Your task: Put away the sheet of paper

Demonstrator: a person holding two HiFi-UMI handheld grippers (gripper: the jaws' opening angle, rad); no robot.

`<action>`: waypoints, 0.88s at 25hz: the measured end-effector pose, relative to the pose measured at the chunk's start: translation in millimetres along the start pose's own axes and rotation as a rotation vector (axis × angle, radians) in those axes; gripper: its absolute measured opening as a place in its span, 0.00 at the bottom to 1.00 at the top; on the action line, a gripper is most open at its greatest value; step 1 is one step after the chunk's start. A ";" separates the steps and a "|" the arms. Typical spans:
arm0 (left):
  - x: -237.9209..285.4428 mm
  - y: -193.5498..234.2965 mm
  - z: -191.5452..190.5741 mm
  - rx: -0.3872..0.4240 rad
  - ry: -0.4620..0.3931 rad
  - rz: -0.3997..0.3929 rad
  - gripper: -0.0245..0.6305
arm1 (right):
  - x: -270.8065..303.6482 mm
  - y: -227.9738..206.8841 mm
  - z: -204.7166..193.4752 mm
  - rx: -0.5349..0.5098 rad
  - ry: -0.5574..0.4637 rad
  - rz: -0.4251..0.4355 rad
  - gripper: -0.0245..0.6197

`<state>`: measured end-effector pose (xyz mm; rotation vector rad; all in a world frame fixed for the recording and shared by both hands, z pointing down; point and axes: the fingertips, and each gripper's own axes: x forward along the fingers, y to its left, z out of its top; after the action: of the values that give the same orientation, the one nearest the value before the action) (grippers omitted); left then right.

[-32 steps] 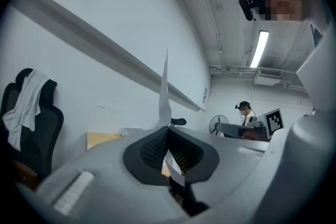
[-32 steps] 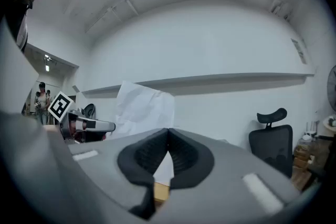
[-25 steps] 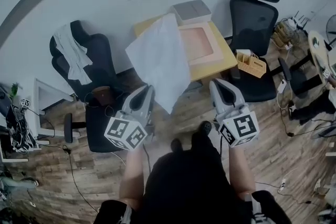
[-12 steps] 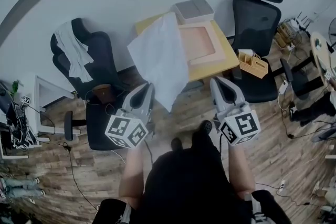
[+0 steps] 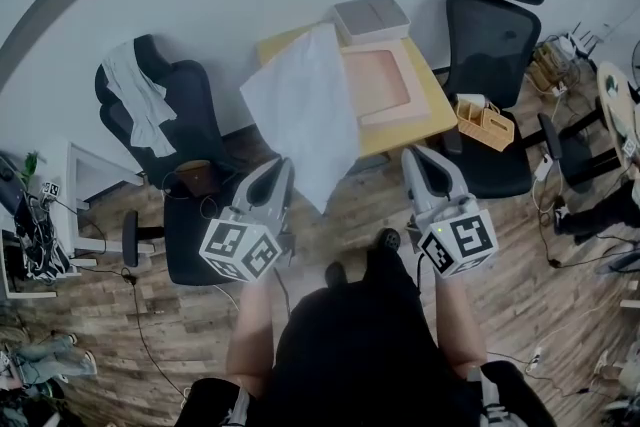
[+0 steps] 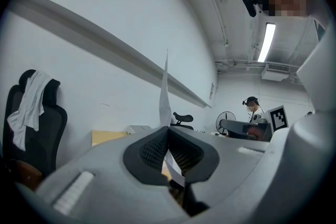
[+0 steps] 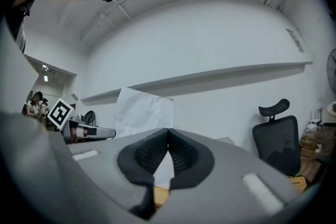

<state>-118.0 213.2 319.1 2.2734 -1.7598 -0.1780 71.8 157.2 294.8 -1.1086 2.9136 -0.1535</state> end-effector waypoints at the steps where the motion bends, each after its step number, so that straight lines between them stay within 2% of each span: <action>1: 4.2 -0.6 -0.8 -0.002 0.001 0.005 0.05 | 1.6 -4.9 -0.2 0.003 0.001 0.003 0.04; 13: 92.9 -17.1 8.5 0.006 0.013 0.066 0.05 | 42.6 -91.6 12.2 0.034 0.010 0.080 0.04; 22: 149.6 -41.1 -6.2 -0.038 0.038 0.091 0.05 | 57.5 -151.5 5.8 0.062 0.046 0.131 0.04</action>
<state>-39.5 79.3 322.8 2.1511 -1.8196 -0.1484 129.5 6.0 304.9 -0.9139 2.9873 -0.2685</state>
